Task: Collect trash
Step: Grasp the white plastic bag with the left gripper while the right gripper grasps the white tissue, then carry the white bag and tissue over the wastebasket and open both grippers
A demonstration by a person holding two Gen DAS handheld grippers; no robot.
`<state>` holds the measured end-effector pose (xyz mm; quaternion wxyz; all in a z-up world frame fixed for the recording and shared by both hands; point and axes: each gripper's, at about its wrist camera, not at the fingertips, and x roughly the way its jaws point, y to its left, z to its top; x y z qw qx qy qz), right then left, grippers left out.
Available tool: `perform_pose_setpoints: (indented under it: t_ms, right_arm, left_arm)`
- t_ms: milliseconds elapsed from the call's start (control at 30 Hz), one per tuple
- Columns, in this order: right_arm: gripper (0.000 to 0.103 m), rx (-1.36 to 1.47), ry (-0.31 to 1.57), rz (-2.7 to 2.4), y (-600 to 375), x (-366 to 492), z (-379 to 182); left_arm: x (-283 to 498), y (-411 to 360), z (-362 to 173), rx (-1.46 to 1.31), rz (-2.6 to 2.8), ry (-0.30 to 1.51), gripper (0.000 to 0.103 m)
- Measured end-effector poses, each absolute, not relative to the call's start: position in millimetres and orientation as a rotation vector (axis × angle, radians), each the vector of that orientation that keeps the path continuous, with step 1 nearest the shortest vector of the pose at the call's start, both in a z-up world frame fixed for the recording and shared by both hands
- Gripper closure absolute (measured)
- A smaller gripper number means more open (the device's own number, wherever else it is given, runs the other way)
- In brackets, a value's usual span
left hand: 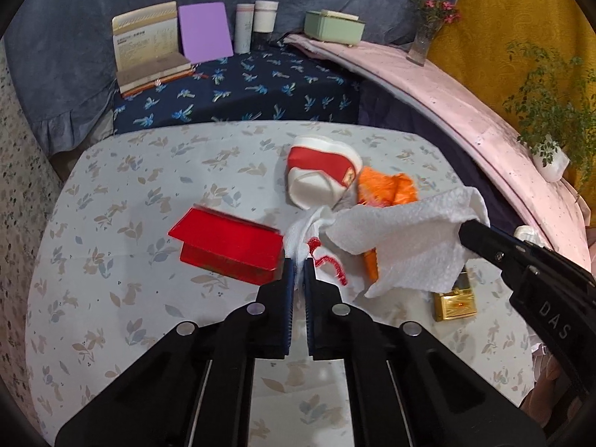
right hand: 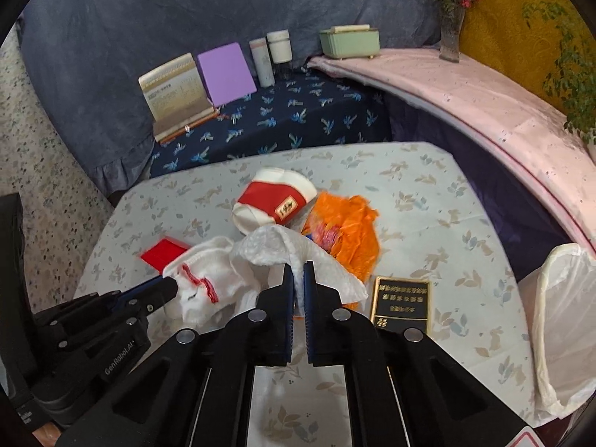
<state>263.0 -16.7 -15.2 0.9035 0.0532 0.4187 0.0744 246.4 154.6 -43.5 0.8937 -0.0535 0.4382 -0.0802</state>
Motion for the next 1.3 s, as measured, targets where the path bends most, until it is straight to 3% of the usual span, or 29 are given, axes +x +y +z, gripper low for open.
perform_pose_setpoints:
  t_ms: [700,1300]
  right_arm:
    - [0.098,0.167,0.65,-0.039,-149,203,82]
    - [0.098,0.253,0.642,-0.28,-297,140,72]
  left_arm:
    - [210,44,45,-0.057,-0.352,0.759,0.098]
    - [190,-110,47,0.007,-0.615,0.791,0.098]
